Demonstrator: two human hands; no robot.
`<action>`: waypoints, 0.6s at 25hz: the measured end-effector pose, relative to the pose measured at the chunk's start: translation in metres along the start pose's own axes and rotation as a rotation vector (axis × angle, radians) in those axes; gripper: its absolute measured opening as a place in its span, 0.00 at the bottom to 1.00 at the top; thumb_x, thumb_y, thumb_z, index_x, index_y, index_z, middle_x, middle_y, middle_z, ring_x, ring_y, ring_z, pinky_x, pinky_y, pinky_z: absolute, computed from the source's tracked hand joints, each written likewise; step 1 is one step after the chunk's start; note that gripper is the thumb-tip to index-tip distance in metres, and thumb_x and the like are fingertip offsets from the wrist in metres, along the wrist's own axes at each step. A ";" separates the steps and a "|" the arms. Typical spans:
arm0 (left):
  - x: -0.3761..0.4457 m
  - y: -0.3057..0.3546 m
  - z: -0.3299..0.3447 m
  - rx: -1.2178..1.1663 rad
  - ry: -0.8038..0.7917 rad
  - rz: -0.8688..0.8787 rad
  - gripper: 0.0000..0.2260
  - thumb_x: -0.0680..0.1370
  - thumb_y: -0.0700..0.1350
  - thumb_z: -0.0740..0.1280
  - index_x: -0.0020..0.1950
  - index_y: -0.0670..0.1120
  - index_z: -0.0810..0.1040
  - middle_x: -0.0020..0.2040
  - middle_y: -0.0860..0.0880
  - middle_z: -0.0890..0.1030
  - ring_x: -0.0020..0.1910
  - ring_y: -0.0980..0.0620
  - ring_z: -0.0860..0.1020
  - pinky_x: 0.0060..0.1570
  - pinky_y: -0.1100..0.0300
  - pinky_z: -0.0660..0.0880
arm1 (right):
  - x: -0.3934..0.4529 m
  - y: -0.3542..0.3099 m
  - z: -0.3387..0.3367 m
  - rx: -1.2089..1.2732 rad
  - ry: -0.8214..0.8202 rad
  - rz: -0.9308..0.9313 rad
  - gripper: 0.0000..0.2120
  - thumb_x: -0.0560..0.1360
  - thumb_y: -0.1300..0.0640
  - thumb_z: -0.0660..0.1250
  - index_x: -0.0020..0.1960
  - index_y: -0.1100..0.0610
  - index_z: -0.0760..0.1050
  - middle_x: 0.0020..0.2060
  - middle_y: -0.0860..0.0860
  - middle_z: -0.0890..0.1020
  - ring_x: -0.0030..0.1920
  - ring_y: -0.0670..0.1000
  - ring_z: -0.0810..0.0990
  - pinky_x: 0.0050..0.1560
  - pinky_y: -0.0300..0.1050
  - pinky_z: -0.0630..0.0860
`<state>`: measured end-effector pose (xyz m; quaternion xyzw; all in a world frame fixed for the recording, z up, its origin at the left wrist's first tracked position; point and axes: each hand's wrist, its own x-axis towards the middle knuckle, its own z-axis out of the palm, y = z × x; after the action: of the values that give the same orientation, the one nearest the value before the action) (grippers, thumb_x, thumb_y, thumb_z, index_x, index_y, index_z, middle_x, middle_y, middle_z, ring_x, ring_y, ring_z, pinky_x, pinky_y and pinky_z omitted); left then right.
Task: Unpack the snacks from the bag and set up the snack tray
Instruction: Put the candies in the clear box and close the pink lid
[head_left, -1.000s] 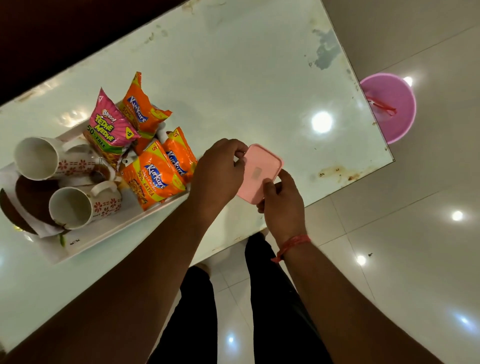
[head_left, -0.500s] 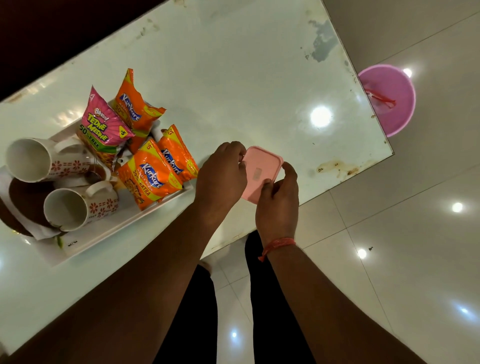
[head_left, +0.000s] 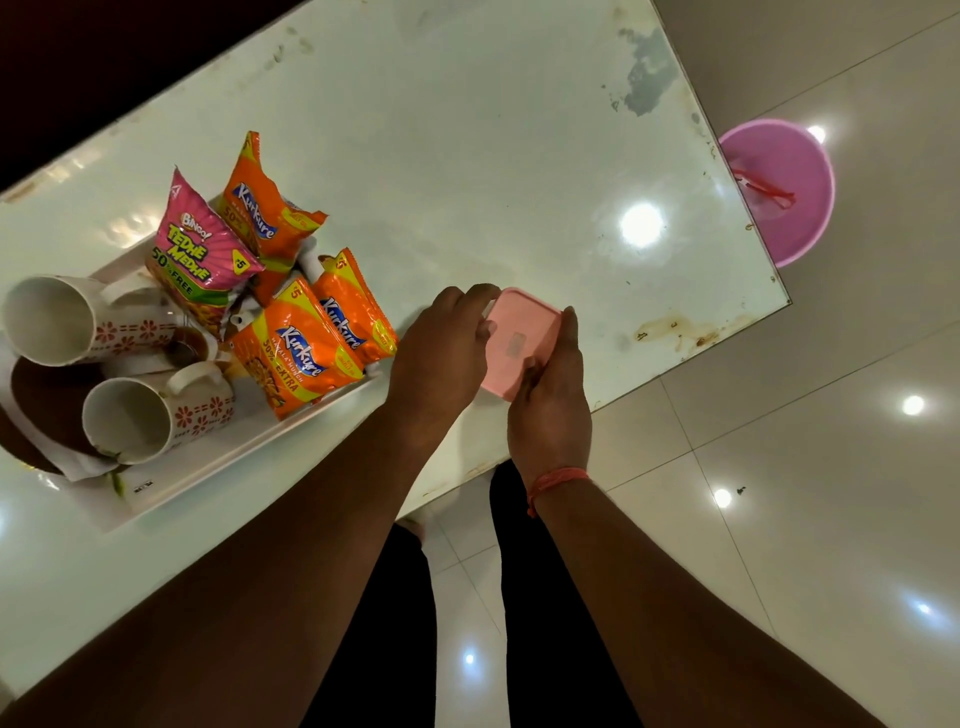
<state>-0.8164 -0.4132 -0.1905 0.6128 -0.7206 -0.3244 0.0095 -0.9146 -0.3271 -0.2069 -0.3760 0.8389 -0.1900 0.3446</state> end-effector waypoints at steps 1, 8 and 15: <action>0.001 0.000 0.001 0.018 -0.005 0.009 0.17 0.79 0.41 0.67 0.68 0.46 0.73 0.56 0.42 0.79 0.52 0.44 0.81 0.46 0.57 0.76 | 0.000 0.001 0.002 -0.013 -0.019 0.009 0.29 0.83 0.49 0.50 0.78 0.37 0.39 0.64 0.46 0.76 0.49 0.50 0.81 0.47 0.47 0.78; 0.004 0.011 -0.004 0.190 -0.062 0.030 0.20 0.75 0.40 0.71 0.65 0.47 0.70 0.55 0.43 0.77 0.50 0.43 0.80 0.41 0.55 0.76 | 0.003 0.010 0.002 -0.154 -0.087 -0.042 0.29 0.83 0.43 0.44 0.77 0.39 0.30 0.30 0.42 0.75 0.26 0.45 0.74 0.29 0.40 0.70; 0.007 0.020 -0.012 0.144 -0.004 -0.052 0.21 0.75 0.38 0.68 0.67 0.45 0.69 0.59 0.43 0.76 0.53 0.44 0.80 0.43 0.55 0.76 | 0.039 -0.006 -0.013 -0.056 -0.086 -0.191 0.28 0.82 0.52 0.53 0.79 0.40 0.48 0.59 0.49 0.74 0.45 0.46 0.73 0.44 0.45 0.73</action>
<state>-0.8304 -0.4237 -0.1744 0.6298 -0.7258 -0.2731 -0.0447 -0.9392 -0.3598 -0.2116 -0.4714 0.7888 -0.1819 0.3500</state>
